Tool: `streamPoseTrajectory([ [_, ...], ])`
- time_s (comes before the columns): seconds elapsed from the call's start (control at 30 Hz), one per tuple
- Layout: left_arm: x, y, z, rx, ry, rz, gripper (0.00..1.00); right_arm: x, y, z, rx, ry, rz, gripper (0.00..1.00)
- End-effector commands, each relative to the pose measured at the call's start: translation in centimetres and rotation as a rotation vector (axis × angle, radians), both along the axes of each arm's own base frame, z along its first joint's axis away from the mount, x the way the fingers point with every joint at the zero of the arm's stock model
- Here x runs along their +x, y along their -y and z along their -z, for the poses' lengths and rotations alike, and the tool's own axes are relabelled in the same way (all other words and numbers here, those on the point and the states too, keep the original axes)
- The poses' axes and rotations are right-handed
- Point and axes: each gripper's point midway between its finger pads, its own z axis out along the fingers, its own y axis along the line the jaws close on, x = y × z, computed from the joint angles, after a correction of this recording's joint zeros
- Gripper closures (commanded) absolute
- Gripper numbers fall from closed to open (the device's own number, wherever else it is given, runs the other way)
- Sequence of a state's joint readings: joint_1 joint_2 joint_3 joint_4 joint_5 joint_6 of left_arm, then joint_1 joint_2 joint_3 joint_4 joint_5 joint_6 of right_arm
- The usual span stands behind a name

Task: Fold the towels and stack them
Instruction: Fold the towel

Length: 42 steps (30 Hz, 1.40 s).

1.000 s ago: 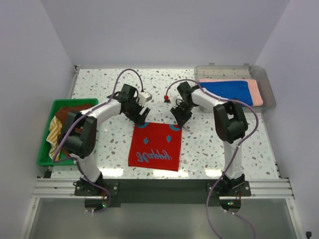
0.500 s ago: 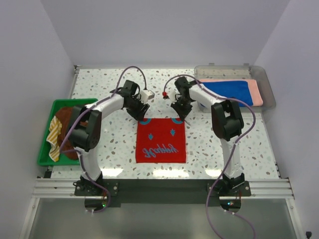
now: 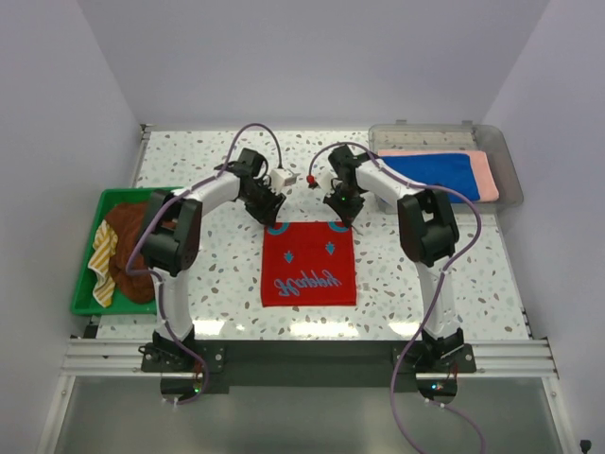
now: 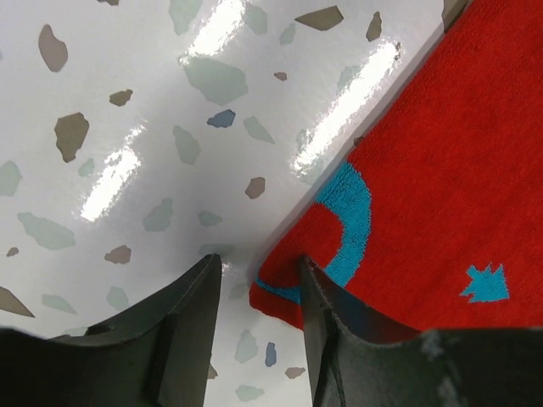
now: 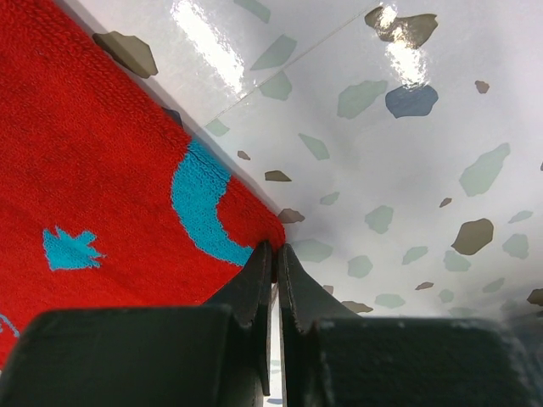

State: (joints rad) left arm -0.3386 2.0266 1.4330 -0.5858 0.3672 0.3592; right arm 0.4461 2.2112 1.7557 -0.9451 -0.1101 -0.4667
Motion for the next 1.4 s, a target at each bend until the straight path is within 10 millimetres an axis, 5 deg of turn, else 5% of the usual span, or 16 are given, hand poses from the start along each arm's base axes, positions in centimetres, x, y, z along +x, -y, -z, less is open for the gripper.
streamPoseTrajectory([
  [0.0, 0.5, 0.6, -0.6, -0.037, -0.003, 0.031, 0.54, 0.6, 0.1, 0.4, -0.029, 0.023, -0.022, 1.00],
  [0.47, -3.6, -1.4, 2.2, 0.068, -0.156, 0.018, 0.63, 1.0, 0.9, 0.5, -0.069, 0.063, 0.004, 1.00],
  [0.67, -3.3, -1.4, 3.0, 0.109, -0.141, 0.015, 0.73, 1.4, 0.5, 0.0, -0.059, 0.081, 0.011, 1.00],
  [0.83, -2.0, -1.4, 2.6, 0.115, -0.100, 0.012, 1.00, 1.8, 0.4, -0.4, -0.062, 0.101, 0.016, 1.00],
  [1.03, 1.9, -1.8, -0.6, 0.096, 0.050, -0.026, 1.00, 4.2, -0.5, -3.7, -0.007, 0.233, 0.057, 1.00],
  [1.2, 5.1, -2.7, -5.7, 0.098, 0.227, -0.087, 1.00, 6.0, -0.6, -7.9, 0.021, 0.355, 0.094, 1.00],
  [1.37, 3.9, -2.5, -8.1, 0.050, 0.253, -0.137, 1.00, 5.6, -0.4, -10.2, 0.044, 0.405, 0.126, 1.00],
])
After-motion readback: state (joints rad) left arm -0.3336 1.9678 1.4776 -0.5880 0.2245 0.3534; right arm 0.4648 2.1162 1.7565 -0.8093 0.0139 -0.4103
